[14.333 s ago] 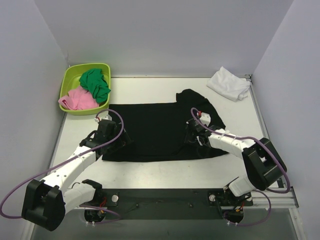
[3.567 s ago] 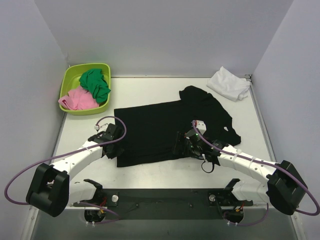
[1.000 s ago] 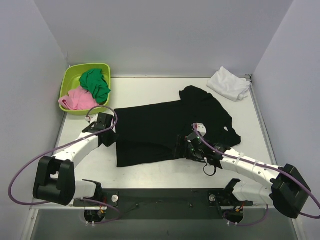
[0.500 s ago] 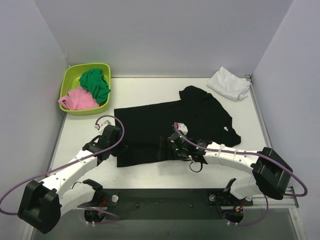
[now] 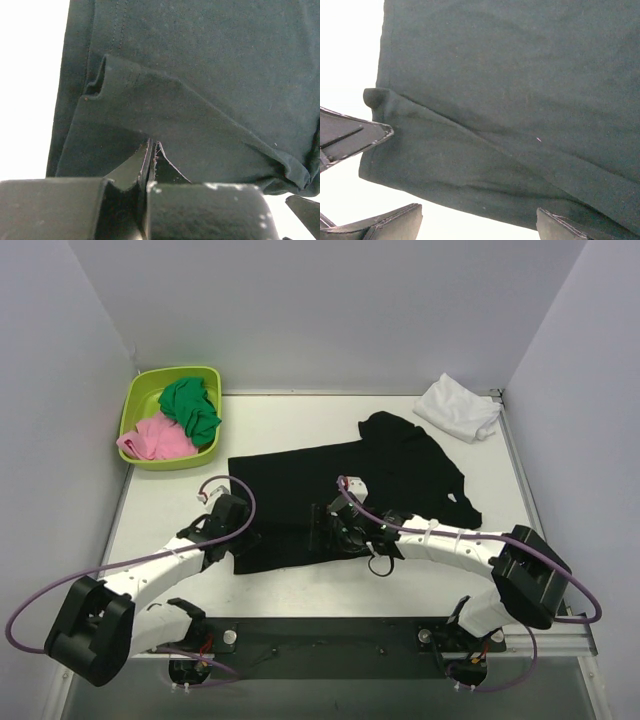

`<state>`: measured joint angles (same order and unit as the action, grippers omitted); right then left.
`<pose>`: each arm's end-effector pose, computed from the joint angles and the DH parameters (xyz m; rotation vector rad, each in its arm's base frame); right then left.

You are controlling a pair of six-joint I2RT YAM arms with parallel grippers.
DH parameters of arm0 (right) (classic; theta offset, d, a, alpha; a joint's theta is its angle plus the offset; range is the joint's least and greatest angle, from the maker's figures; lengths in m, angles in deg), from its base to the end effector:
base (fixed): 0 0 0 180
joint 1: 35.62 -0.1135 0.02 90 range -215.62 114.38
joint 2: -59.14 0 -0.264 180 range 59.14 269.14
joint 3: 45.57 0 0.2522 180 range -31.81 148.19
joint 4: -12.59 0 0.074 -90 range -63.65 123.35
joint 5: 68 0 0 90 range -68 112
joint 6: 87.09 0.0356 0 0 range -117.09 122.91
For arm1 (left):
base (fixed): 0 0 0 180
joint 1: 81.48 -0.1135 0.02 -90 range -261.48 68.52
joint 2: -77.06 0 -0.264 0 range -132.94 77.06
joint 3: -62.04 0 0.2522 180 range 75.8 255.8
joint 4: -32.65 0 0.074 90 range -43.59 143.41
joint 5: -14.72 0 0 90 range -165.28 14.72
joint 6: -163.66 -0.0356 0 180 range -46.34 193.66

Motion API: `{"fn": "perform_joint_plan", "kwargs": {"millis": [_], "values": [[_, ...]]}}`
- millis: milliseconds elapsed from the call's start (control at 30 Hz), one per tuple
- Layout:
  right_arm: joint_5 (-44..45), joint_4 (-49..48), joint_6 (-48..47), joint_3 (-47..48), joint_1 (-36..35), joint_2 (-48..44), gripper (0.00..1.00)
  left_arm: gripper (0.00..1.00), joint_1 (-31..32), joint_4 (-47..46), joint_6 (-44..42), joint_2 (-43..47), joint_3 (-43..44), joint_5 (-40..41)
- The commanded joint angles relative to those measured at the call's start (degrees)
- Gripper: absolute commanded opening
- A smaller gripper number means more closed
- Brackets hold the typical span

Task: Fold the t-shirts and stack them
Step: Fold the flattened tshirt in 1/3 of the way

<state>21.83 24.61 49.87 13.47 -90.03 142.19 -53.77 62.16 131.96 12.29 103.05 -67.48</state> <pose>0.1786 0.2498 0.2085 -0.1565 2.3764 0.9405 0.1825 -0.0904 0.1631 -0.7274 2.4413 -0.4497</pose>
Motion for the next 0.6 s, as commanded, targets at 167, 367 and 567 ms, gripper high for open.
{"fn": "perform_joint_plan", "kwargs": {"millis": [167, 367, 567], "values": [[2.7, 3.8, -2.0, 3.2, 1.2, 0.2, 1.00, 0.00, 0.4, -9.9, 0.6, -5.1, -1.5, -3.3], [2.7, 3.8, -2.0, 2.2, 1.9, 0.2, 1.00, 0.00, 1.1, -8.1, 0.8, -5.5, -2.3, -2.3], [2.3, 3.7, -1.8, 1.6, 2.3, 1.1, 1.00, 0.00, 1.3, -6.2, 1.0, -4.2, -3.3, -1.9]]}}
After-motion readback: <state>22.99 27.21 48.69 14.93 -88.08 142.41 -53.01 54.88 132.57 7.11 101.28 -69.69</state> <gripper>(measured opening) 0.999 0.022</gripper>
